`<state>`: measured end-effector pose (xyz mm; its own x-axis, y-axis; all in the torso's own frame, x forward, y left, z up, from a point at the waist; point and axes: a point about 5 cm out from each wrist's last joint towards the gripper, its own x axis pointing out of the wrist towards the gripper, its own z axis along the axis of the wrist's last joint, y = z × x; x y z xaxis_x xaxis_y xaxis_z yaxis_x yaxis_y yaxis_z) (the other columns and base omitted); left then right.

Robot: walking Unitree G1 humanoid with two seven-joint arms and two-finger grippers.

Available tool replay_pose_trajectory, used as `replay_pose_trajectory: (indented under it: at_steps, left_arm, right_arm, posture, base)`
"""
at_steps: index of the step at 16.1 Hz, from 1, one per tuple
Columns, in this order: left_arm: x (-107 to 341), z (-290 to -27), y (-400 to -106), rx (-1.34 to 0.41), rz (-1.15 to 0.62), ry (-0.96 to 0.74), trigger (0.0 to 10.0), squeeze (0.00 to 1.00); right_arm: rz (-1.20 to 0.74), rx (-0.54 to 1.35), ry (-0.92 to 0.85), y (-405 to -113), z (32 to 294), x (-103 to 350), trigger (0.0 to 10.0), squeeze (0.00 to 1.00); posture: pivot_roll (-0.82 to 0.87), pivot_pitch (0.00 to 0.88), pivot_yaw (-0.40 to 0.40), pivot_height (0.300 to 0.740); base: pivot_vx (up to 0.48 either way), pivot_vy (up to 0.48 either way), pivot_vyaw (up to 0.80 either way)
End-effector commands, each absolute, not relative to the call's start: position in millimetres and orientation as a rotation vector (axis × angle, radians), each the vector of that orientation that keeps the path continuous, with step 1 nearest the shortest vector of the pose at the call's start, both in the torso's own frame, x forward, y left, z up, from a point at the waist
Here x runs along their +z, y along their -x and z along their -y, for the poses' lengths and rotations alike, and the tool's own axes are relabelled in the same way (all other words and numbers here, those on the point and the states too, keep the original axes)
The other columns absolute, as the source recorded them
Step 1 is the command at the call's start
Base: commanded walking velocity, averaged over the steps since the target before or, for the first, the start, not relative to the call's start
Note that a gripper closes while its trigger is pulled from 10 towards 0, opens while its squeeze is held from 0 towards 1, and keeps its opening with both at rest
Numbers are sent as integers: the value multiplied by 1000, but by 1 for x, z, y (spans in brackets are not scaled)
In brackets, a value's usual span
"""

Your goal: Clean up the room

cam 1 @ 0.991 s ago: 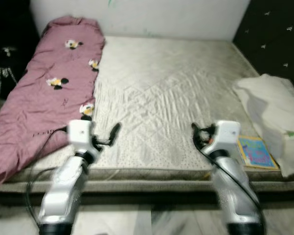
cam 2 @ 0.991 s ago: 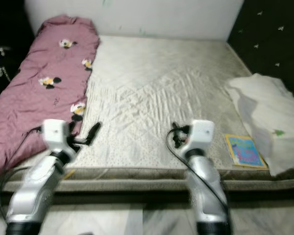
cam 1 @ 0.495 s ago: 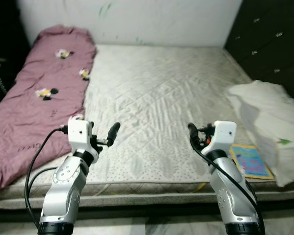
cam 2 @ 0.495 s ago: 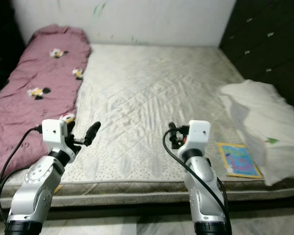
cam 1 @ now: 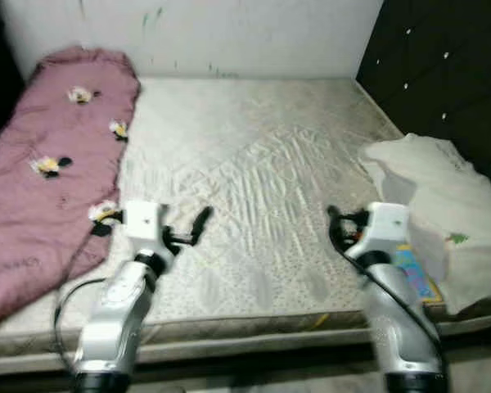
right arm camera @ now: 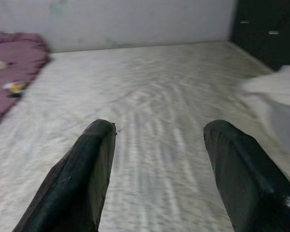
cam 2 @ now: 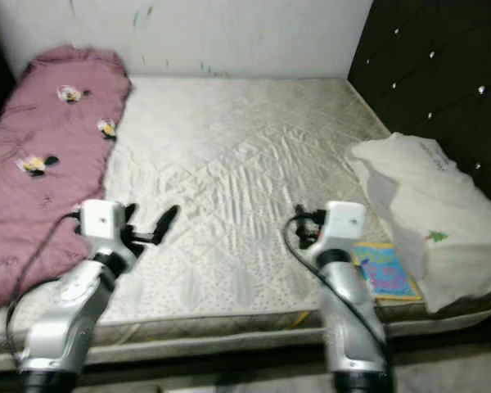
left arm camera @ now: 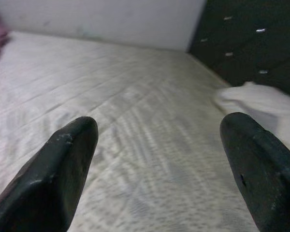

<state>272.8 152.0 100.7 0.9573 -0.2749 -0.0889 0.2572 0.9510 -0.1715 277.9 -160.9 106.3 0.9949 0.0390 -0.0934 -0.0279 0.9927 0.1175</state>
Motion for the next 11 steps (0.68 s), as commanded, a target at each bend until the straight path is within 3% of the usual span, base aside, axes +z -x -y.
replay_pose_trajectory:
  at_steps: [1,11]
  left_arm:
    - [99,-155,-273,-254,-128,147,10000,0]
    - [99,-155,-274,-258,-127,149,10000,0]
  right_arm:
    - [-90,40,-110,-279,159,109,10000,0]
    - [-95,47,-101,-280,159,108,10000,0]
  posture:
    - [-65,0,-40,740]
    - [-65,0,-44,740]
  base:
    - [0,0,0]
    - [0,458,0]
